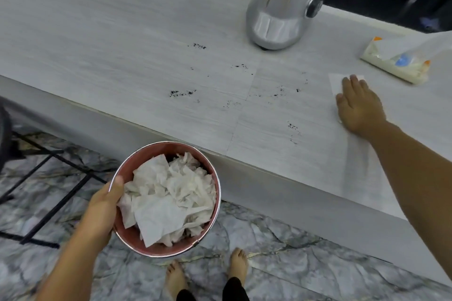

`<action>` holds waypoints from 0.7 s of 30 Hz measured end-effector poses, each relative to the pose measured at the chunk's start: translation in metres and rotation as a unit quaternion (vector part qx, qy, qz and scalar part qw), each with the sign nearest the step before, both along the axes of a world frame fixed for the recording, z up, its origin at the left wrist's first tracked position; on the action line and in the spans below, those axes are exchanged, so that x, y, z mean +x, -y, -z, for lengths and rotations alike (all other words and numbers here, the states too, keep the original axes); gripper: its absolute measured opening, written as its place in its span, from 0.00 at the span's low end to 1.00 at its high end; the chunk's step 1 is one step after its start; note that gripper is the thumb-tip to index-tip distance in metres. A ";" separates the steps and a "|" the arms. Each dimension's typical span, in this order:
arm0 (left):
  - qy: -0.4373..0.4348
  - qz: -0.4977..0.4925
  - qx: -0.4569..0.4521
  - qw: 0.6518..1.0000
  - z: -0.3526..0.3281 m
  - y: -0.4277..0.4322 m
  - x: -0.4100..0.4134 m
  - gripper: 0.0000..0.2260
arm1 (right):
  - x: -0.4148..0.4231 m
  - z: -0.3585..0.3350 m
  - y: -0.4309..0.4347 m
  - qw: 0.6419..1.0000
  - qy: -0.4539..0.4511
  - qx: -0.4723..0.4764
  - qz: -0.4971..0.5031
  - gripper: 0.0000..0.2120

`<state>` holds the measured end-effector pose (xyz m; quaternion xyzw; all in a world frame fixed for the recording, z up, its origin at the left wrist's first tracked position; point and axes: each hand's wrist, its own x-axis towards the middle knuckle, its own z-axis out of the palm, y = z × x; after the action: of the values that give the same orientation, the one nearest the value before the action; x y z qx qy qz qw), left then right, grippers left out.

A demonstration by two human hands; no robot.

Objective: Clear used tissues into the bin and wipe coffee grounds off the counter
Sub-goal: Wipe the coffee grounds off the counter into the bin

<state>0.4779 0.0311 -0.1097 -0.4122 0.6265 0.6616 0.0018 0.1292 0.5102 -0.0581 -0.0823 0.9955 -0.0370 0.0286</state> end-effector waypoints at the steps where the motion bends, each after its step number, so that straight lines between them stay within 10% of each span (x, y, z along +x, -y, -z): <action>1: -0.003 -0.003 0.004 1.000 0.000 0.000 0.000 0.16 | -0.006 0.000 0.011 1.000 0.001 0.000 -0.015 0.33; 21: -0.023 0.012 0.022 0.999 0.003 0.011 0.000 0.16 | 0.027 0.002 0.087 0.984 0.024 -0.002 -0.178 0.30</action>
<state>0.4778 0.0201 -0.1125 -0.3893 0.6167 0.6842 0.0040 0.1566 0.4231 -0.0604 -0.2578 0.9638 -0.0350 0.0582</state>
